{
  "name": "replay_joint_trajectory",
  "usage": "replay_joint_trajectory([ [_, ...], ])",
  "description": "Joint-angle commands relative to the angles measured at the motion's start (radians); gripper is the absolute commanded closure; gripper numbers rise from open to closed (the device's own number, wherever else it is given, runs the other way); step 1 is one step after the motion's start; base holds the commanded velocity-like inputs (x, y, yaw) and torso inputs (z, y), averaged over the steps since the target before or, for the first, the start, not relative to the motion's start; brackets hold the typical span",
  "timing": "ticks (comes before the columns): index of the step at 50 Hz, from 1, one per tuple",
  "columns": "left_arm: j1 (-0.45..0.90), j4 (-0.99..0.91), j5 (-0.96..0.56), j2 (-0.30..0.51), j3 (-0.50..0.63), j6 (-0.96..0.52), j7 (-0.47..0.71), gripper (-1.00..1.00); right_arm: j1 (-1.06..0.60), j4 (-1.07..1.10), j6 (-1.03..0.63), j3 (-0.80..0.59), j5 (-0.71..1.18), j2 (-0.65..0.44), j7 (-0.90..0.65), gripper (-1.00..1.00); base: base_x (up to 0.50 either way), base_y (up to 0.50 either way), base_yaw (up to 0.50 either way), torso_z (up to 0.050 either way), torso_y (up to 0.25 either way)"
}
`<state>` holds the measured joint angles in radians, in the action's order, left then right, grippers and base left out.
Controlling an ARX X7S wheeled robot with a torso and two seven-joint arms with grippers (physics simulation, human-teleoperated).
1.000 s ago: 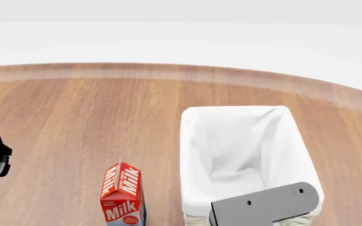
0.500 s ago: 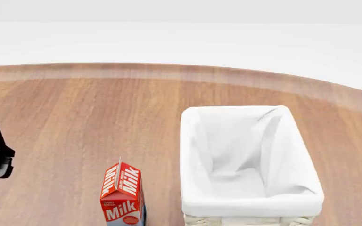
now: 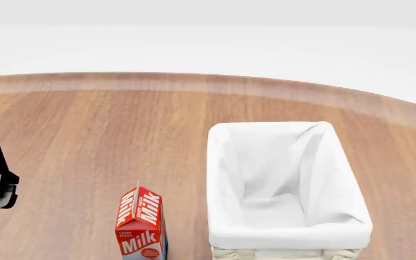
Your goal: Pick up the alphabet soup and the tomato sauce, and put them in the basket.
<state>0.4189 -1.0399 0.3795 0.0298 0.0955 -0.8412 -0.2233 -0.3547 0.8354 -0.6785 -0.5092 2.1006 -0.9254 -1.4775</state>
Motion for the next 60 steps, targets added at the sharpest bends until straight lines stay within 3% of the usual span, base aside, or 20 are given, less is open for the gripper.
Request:
replay_joint_trajectory([
  [1,-0.007,0.004,-0.007,0.003,-0.001,0.007,0.008,-1.00,0.004,-0.015,-0.041,-0.041,-0.048,0.004,0.020,-1.00,0.00,0.00,0.00,0.000,0.000],
  [60,-0.018,0.005,-0.038,0.022,0.002,0.009,0.039,-1.00,0.011,-0.024,-0.235,-0.199,-0.251,0.063,0.102,-1.00,0.00,0.00,0.00,0.000,0.000],
])
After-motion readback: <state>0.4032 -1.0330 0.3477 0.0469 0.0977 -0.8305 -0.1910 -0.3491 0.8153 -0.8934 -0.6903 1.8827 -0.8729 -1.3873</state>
